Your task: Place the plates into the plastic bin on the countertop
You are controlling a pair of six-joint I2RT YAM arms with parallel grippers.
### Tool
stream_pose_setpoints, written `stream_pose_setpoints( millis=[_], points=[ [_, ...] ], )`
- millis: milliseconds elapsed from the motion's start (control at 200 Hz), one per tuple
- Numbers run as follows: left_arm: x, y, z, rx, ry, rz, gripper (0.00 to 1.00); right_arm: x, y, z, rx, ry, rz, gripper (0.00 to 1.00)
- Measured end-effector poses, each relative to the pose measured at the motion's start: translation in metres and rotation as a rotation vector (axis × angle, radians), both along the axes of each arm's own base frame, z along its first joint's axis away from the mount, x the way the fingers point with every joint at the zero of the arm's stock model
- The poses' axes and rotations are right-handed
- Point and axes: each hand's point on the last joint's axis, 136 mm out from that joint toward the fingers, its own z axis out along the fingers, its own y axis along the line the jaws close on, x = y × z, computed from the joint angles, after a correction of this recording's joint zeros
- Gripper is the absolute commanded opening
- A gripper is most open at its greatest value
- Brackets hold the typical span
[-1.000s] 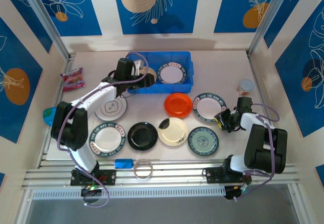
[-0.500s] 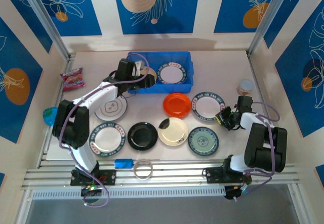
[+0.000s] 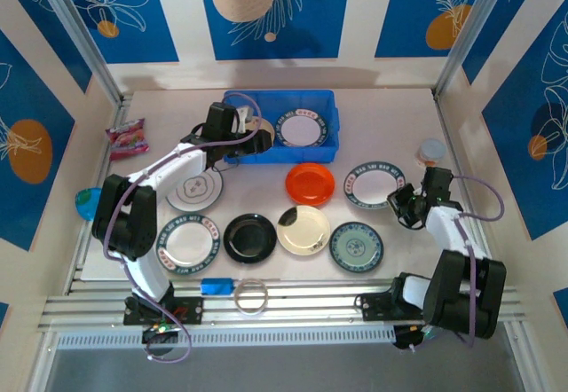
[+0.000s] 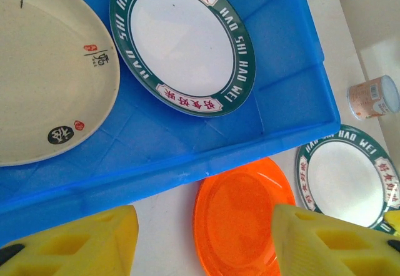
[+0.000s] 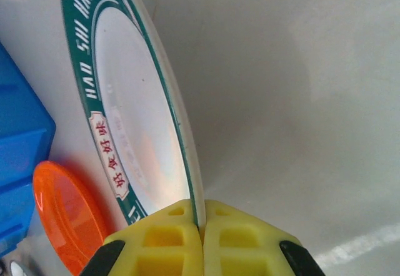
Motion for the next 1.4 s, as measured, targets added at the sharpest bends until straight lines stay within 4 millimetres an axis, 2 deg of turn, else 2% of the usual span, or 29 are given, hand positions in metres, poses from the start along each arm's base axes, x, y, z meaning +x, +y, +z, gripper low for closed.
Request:
stream_pose_setpoints(
  millis=[110,275,355,435,585,725,965,1111,1266,1401],
  points=[
    [-0.001,-0.001,0.001,-0.007,-0.001,-0.007,0.59,-0.002,-0.007,0.027,-0.057,-0.040,-0.010,0.00],
    [-0.003,-0.009,0.008,-0.046,-0.002,-0.041,0.64,0.002,-0.011,0.087,-0.136,-0.169,-0.011,0.00],
    [-0.004,-0.014,0.014,-0.084,-0.006,-0.060,0.66,0.007,-0.006,0.112,-0.151,-0.229,0.011,0.00],
    [-0.005,-0.022,0.023,-0.133,-0.017,-0.087,0.68,0.012,0.005,0.127,-0.146,-0.268,0.053,0.00],
    [-0.007,-0.032,0.041,-0.214,-0.038,-0.121,0.68,0.024,0.038,0.133,-0.085,-0.295,0.169,0.00],
    [-0.011,-0.036,0.053,-0.258,-0.055,-0.138,0.67,0.040,0.079,0.133,-0.006,-0.309,0.303,0.00],
    [-0.015,-0.035,0.053,-0.273,-0.052,-0.139,0.64,0.063,0.149,0.146,0.084,-0.343,0.519,0.00],
    [-0.016,-0.035,0.052,-0.273,-0.050,-0.141,0.61,0.068,0.180,0.150,0.115,-0.367,0.606,0.00],
    [-0.019,-0.034,0.052,-0.272,-0.050,-0.139,0.46,0.075,0.195,0.149,0.134,-0.370,0.642,0.00],
    [-0.019,-0.033,0.055,-0.269,-0.060,-0.137,0.22,0.078,0.200,0.146,0.142,-0.363,0.649,0.00]
  ],
)
